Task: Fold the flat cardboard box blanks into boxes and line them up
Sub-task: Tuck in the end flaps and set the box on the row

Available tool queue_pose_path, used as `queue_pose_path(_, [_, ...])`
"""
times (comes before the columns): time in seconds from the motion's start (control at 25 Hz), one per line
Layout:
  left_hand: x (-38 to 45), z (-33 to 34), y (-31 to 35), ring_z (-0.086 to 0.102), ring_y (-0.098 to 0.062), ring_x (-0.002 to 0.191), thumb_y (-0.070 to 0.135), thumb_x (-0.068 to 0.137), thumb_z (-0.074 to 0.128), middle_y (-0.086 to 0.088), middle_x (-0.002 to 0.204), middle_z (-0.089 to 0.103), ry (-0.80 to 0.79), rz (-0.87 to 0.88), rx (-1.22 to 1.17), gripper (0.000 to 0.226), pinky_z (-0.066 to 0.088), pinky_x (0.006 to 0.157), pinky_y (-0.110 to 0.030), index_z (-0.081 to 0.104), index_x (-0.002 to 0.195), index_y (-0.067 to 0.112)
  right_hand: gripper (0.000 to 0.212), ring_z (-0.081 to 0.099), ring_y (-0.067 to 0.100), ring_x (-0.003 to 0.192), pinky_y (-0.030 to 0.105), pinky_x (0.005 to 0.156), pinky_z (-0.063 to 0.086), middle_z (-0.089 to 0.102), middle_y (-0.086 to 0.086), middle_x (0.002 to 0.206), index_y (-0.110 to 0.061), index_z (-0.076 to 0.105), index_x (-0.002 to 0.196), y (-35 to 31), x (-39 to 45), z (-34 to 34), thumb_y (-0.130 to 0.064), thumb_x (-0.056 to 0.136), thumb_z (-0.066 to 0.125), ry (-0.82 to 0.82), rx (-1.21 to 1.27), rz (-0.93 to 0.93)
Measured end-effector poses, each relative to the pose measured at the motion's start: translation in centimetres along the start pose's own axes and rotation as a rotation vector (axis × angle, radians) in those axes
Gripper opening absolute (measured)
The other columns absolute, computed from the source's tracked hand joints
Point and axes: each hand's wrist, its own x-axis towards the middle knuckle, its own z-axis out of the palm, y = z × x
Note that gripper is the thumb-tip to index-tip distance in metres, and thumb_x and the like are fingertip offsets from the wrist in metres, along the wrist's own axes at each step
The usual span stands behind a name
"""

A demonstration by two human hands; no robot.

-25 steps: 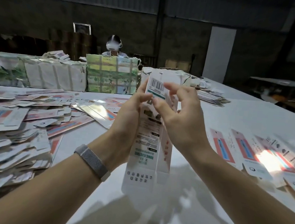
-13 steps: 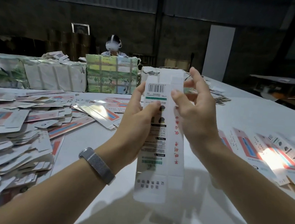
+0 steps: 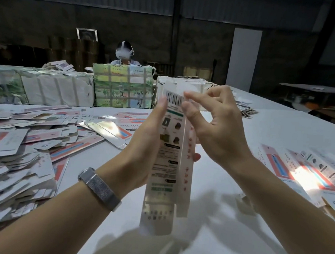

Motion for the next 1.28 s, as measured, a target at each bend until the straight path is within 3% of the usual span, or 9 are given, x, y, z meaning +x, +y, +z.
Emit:
queue_pose_path(0.08, [0.1, -0.3, -0.2, 0.076, -0.028, 0.083, 0.06, 0.103, 0.023, -0.009, 0.101, 0.077, -0.008, -0.002, -0.002, 0.056, 0.059, 0.062, -0.034, 0.067, 0.118, 0.029, 0.035, 0.057, 0.014, 0.091, 0.04, 0.07, 0.054, 0.05, -0.014, 0.088, -0.02, 0.071, 0.11, 0.0, 0.4, -0.5, -0.049, 0.095, 0.056, -0.048, 0.039, -0.039])
queue_pose_path(0.24, [0.2, 0.2, -0.7, 0.071, -0.025, 0.077, 0.057, 0.104, 0.024, -0.01, 0.099, 0.075, -0.087, -0.013, 0.025, 0.058, 0.058, 0.063, -0.034, 0.071, 0.108, 0.023, 0.037, 0.069, 0.016, 0.068, 0.033, 0.056, 0.059, 0.069, -0.001, 0.073, -0.016, 0.06, 0.084, 0.1, 1.2, -1.6, -0.052, 0.09, 0.056, -0.224, 0.178, 0.04])
queue_pose_path(0.48, [0.2, 0.2, -0.9, 0.069, -0.026, 0.078, 0.058, 0.103, 0.021, -0.013, 0.109, 0.072, -0.122, -0.037, 0.111, 0.064, 0.06, 0.07, -0.037, 0.064, 0.12, 0.014, 0.051, 0.069, 0.017, 0.073, 0.037, 0.065, 0.058, 0.071, -0.005, 0.073, -0.015, 0.067, 0.081, 0.3, 2.1, -3.2, -0.064, 0.077, 0.054, -0.351, 0.115, 0.062])
queue_pose_path(0.68, [0.3, 0.7, -0.9, 0.07, -0.022, 0.078, 0.056, 0.103, 0.024, -0.009, 0.109, 0.073, -0.101, 0.039, 0.079, 0.057, 0.058, 0.068, -0.031, 0.059, 0.125, 0.017, 0.035, 0.064, 0.011, 0.067, 0.021, 0.056, 0.051, 0.068, -0.003, 0.07, -0.011, 0.061, 0.073, -0.3, 2.3, -3.7, -0.041, 0.091, 0.06, -0.28, 0.342, 0.042])
queue_pose_path(0.8, [0.3, 1.1, -0.8, 0.071, -0.022, 0.072, 0.055, 0.101, 0.029, -0.007, 0.096, 0.074, -0.051, 0.089, 0.057, 0.052, 0.058, 0.061, -0.031, 0.044, 0.133, 0.017, 0.027, 0.067, 0.031, 0.071, 0.041, 0.057, 0.057, 0.065, 0.017, 0.075, -0.01, 0.057, 0.079, -0.8, 1.4, -2.6, -0.034, 0.09, 0.065, -0.105, 0.43, 0.002])
queue_pose_path(0.92, [0.4, 1.3, -0.5, 0.072, -0.023, 0.07, 0.053, 0.102, 0.033, -0.002, 0.087, 0.074, 0.034, 0.155, 0.003, 0.043, 0.058, 0.058, -0.033, 0.03, 0.141, 0.037, 0.021, 0.068, 0.025, 0.071, 0.029, 0.051, 0.055, 0.058, 0.022, 0.082, -0.022, 0.05, 0.108, -1.4, 0.2, -1.1, -0.026, 0.093, 0.065, 0.011, 0.588, 0.023])
queue_pose_path(1.0, [0.4, 1.4, -0.3, 0.074, -0.023, 0.077, 0.054, 0.096, 0.037, 0.004, 0.097, 0.077, 0.062, 0.203, -0.026, 0.053, 0.059, 0.059, -0.034, 0.021, 0.146, 0.053, 0.03, 0.07, 0.027, 0.088, 0.028, 0.057, 0.058, 0.059, 0.018, 0.098, -0.03, 0.045, 0.121, -1.5, -0.3, -0.2, -0.027, 0.096, 0.061, -0.008, 0.669, 0.075])
queue_pose_path(1.16, [0.2, 1.8, -0.4, 0.076, -0.016, 0.091, 0.048, 0.093, 0.041, 0.01, 0.109, 0.076, 0.06, 0.271, -0.076, 0.047, 0.061, 0.065, -0.032, 0.035, 0.138, 0.056, 0.025, 0.066, 0.029, 0.106, 0.04, 0.079, 0.061, 0.063, 0.007, 0.118, -0.037, 0.049, 0.124, -1.8, -1.2, 1.3, -0.034, 0.099, 0.05, -0.019, 0.773, 0.127])
queue_pose_path(1.28, [0.2, 2.0, -0.8, 0.075, -0.013, 0.091, 0.045, 0.096, 0.039, 0.009, 0.105, 0.076, 0.092, 0.296, -0.045, 0.038, 0.06, 0.068, -0.028, 0.041, 0.134, 0.048, 0.021, 0.068, 0.028, 0.101, 0.038, 0.078, 0.061, 0.066, 0.011, 0.112, -0.024, 0.055, 0.121, -1.9, -1.5, 1.6, -0.029, 0.102, 0.047, 0.01, 0.783, 0.147])
